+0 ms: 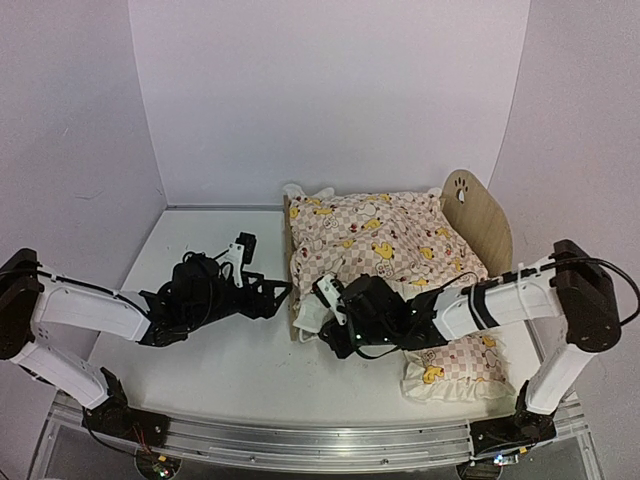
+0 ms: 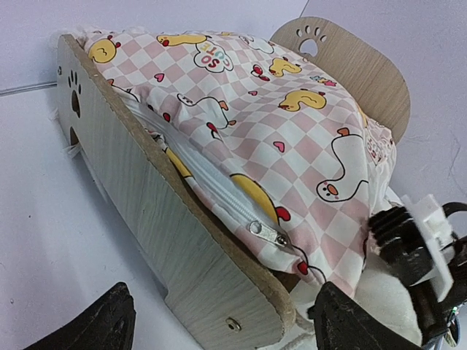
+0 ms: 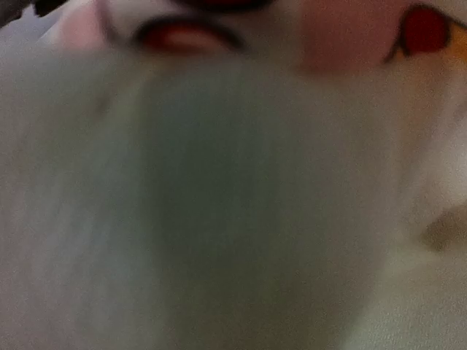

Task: Set up the pet bed

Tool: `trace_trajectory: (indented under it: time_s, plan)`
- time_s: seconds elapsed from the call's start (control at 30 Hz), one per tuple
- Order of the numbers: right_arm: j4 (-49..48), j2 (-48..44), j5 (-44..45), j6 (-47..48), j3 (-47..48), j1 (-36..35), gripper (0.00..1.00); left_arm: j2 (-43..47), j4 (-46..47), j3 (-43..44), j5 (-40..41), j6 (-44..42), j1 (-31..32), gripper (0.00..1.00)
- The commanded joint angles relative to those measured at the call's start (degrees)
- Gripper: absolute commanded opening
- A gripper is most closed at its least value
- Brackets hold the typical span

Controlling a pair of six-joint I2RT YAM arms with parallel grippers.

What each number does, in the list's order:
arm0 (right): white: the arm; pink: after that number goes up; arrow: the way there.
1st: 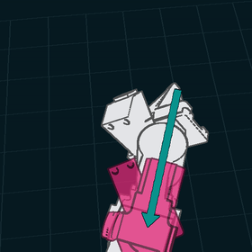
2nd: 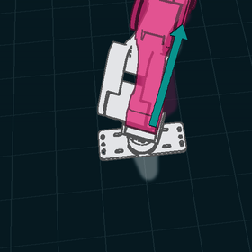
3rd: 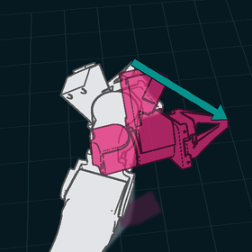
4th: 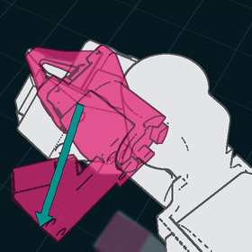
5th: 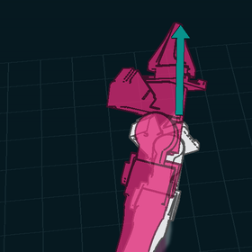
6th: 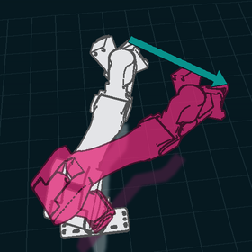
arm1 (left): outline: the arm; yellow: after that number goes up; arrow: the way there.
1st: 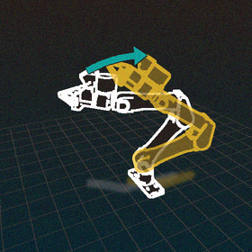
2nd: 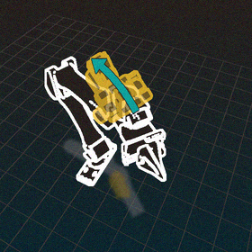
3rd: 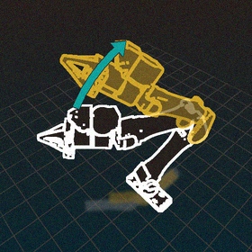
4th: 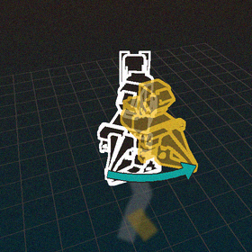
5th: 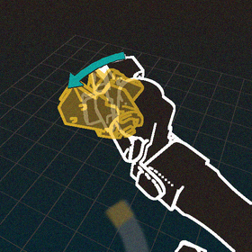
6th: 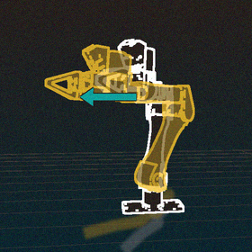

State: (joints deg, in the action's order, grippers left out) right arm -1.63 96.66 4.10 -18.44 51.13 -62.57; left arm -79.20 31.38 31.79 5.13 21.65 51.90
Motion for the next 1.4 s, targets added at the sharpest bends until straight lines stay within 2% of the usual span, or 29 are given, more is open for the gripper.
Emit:
trace_trajectory:
  time_s: [0.0,0.1,0.2,0.43,0.67,0.73,1.07,1.23,1.37]
  plan:
    - [-19.7,6.3,10.9,1.6,0.3,-0.8,0.13,3.0,0.5,0.0,1.6,0.8,-0.3,0.84]
    - [-26.2,8.4,14.4,2.0,-1.4,-1.1,0.11,4.2,0.4,-0.7,2.3,0.8,-0.4,0.84]
    - [-27.7,11.7,15.5,2.5,0.0,-1.1,0.11,5.5,0.3,-1.4,3.0,0.8,-0.3,0.84]
    - [-29.0,17.8,14.5,2.1,2.8,-1.1,0.17,9.7,-0.2,-4.2,4.0,0.7,-0.5,0.85]
    - [-28.9,20.9,14.4,3.3,4.4,-1.0,0.28,13.2,-1.2,-5.9,4.7,0.7,-0.6,0.85]
    - [-28.0,22.2,14.3,3.6,5.5,-1.1,0.32,13.8,-1.4,-6.1,4.8,0.7,-0.6,0.85]
    - [-19.1,23.1,19.6,5.0,6.4,-1.1,0.32,18.6,-3.5,-7.2,6.2,0.2,-0.7,0.86]
    - [-16.9,21.8,20.0,3.7,4.8,-1.5,0.32,20.4,-4.7,-7.1,6.7,-0.2,-0.7,0.86]
    - [-14.0,23.6,20.2,2.9,7.2,-1.6,0.29,20.9,-5.4,-6.7,6.9,-0.2,-0.7,0.86]
